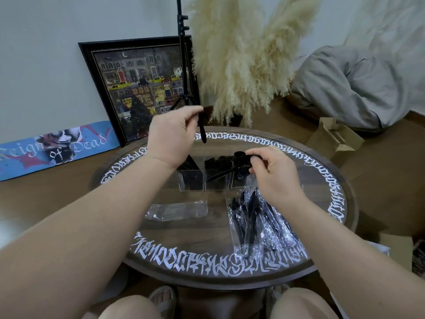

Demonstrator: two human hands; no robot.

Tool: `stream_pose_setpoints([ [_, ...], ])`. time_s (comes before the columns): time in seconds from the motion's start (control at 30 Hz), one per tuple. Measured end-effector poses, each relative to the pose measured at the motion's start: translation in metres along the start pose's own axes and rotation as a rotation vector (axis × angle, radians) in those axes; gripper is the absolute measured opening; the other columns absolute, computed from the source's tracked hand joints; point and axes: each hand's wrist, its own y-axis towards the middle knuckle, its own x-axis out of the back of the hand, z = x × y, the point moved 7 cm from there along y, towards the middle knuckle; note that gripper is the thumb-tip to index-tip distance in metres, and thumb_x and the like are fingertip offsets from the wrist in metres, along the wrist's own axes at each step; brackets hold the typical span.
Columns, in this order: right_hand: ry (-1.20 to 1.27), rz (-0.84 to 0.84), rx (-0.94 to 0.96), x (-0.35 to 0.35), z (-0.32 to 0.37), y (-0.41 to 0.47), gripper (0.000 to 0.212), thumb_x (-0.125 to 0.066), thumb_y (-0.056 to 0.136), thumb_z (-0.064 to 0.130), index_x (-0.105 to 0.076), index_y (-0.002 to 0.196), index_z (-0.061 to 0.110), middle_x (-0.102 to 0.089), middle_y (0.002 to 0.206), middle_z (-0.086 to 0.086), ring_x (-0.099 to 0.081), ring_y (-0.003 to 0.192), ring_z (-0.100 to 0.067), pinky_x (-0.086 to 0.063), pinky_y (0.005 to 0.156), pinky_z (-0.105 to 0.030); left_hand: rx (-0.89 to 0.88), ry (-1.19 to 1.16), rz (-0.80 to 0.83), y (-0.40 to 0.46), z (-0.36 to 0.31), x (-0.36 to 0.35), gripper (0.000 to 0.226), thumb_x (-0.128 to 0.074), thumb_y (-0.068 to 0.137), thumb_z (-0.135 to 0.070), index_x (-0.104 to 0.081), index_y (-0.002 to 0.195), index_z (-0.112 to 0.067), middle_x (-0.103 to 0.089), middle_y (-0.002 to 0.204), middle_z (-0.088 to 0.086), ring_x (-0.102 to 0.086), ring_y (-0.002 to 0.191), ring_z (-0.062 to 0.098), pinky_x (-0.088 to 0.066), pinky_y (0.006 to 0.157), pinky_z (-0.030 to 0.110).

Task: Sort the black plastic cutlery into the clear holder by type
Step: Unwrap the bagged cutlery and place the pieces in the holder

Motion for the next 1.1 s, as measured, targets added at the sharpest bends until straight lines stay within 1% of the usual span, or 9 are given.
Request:
stream_pose_setpoints([
  [0.2, -0.072, -0.087, 0.067, 0.014, -0.014, -0.007, 0.021, -0.061, 0.090, 0.006, -0.069, 0.105, 0.018, -0.064, 0.091, 0.011, -0.054, 0.079, 0.001, -0.037, 0.075, 0.000, 0.132, 0.067, 0.275, -0.027, 0.017, -0.050, 0.028, -0.053, 0.097, -0.017, -0.066, 0.121, -0.015, -0.071, 0.109, 0.008, -0.067, 0.094, 0.027, -0.048, 0.086, 0.029],
  [0.3, -0.019, -0.150, 0.051, 0.025, -0.022, -0.007, 0.022, -0.064, 0.087, 0.005, -0.063, 0.091, 0.026, -0.060, 0.079, 0.022, -0.058, 0.075, 0.007, -0.044, 0.073, -0.005, 0.235, 0.125, 0.502, -0.042, 0.029, -0.075, 0.036, -0.044, 0.101, -0.028, -0.058, 0.132, -0.019, -0.067, 0.120, 0.007, -0.064, 0.099, 0.026, -0.046, 0.084, 0.029],
  [0.4, -0.050, -0.244, 0.144, 0.038, -0.019, -0.001, 0.016, -0.065, 0.087, 0.006, -0.070, 0.091, 0.020, -0.064, 0.079, 0.014, -0.061, 0.075, -0.003, -0.051, 0.077, -0.021, 0.234, 0.255, 0.698, -0.054, 0.034, -0.095, 0.043, -0.038, 0.101, -0.040, -0.055, 0.133, -0.017, -0.064, 0.124, 0.006, -0.059, 0.110, 0.026, -0.048, 0.091, 0.036],
  [0.47, -0.064, -0.343, 0.222, 0.052, -0.011, 0.006, 0.014, -0.063, 0.088, 0.008, -0.073, 0.096, 0.012, -0.067, 0.084, 0.006, -0.061, 0.076, -0.007, -0.051, 0.078, -0.021, 0.215, 0.288, 0.715, -0.054, 0.034, -0.101, 0.044, -0.038, 0.101, -0.041, -0.055, 0.130, -0.014, -0.063, 0.124, 0.008, -0.057, 0.112, 0.026, -0.047, 0.093, 0.038],
  [0.57, -0.088, -0.497, 0.320, 0.076, -0.002, 0.023, 0.016, -0.061, 0.087, 0.008, -0.073, 0.098, 0.006, -0.064, 0.086, 0.005, -0.055, 0.079, -0.001, -0.042, 0.077, -0.006, 0.130, 0.244, 0.651, -0.047, 0.024, -0.108, 0.047, -0.039, 0.101, -0.037, -0.044, 0.141, -0.014, -0.046, 0.145, 0.002, -0.038, 0.134, 0.020, -0.031, 0.109, 0.034],
  [0.67, -0.132, -0.539, 0.347, 0.084, -0.005, 0.047, 0.018, -0.062, 0.087, 0.011, -0.074, 0.098, 0.006, -0.068, 0.089, -0.002, -0.054, 0.081, 0.002, -0.039, 0.077, -0.002, 0.030, 0.191, 0.643, -0.041, 0.007, -0.121, 0.050, -0.041, 0.100, -0.037, -0.037, 0.146, -0.017, -0.037, 0.151, -0.003, -0.027, 0.140, 0.017, -0.022, 0.113, 0.030],
  [0.77, -0.189, -0.521, 0.359, 0.074, -0.016, 0.066, 0.017, -0.062, 0.086, 0.010, -0.075, 0.096, 0.006, -0.071, 0.088, -0.008, -0.056, 0.079, -0.001, -0.035, 0.077, 0.002, -0.034, 0.202, 0.729, -0.044, 0.000, -0.140, 0.055, -0.041, 0.099, -0.042, -0.031, 0.148, -0.019, -0.034, 0.153, -0.004, -0.023, 0.142, 0.018, -0.023, 0.116, 0.035],
  [0.9, -0.272, -0.441, 0.361, 0.048, -0.033, 0.079, 0.016, -0.063, 0.083, 0.008, -0.076, 0.093, 0.006, -0.071, 0.084, -0.011, -0.066, 0.074, -0.023, -0.040, 0.072, -0.014, -0.006, 0.231, 0.820, -0.051, 0.005, -0.155, 0.056, -0.039, 0.099, -0.044, -0.029, 0.149, -0.021, -0.038, 0.150, -0.006, -0.021, 0.143, 0.017, -0.029, 0.113, 0.041],
  [1.1, -0.364, -0.202, 0.263, 0.010, -0.059, 0.086, 0.019, -0.060, 0.088, 0.007, -0.074, 0.100, 0.007, -0.069, 0.092, -0.012, -0.066, 0.085, -0.029, -0.044, 0.080, -0.027, 0.005, 0.198, 0.798, -0.052, 0.006, -0.158, 0.051, -0.039, 0.099, -0.042, -0.034, 0.146, -0.022, -0.045, 0.145, -0.007, -0.025, 0.141, 0.016, -0.030, 0.111, 0.038],
])
